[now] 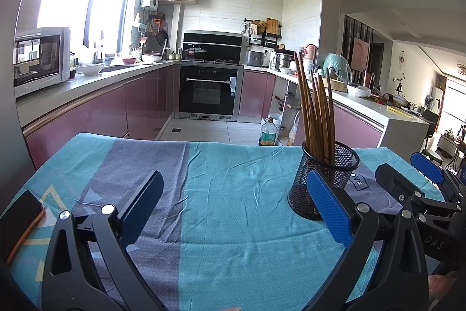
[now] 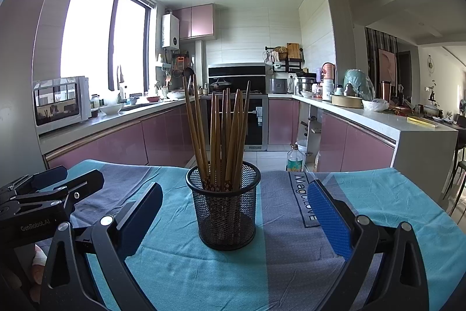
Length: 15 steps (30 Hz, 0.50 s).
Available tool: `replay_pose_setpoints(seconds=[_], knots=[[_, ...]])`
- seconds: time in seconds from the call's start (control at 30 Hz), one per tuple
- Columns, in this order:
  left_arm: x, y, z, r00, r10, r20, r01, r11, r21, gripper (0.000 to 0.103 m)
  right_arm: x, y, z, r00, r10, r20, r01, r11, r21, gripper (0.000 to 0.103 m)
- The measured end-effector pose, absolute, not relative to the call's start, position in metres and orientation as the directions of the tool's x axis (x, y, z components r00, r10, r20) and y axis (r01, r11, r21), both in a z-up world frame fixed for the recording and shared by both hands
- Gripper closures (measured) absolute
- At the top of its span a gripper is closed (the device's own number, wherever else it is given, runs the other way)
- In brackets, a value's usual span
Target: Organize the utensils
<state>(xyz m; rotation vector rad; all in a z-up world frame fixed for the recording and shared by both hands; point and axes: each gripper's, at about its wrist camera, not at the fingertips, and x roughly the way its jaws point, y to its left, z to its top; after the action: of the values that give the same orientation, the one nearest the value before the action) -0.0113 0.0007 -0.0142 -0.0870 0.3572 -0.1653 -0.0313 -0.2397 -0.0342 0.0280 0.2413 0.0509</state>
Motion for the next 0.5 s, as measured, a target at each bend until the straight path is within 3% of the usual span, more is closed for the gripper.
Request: replay_pose_setpoints(seconds=[0.5], knots=[[-0.0114, 0.0005, -0.0139, 0.923, -0.176, -0.342, 0.145, 0.983, -0.113, 0.006, -0.0301, -0.2415, -0.0353, 0.969, 0.052, -0.24, -0.044, 0.998, 0.039, 0.007]])
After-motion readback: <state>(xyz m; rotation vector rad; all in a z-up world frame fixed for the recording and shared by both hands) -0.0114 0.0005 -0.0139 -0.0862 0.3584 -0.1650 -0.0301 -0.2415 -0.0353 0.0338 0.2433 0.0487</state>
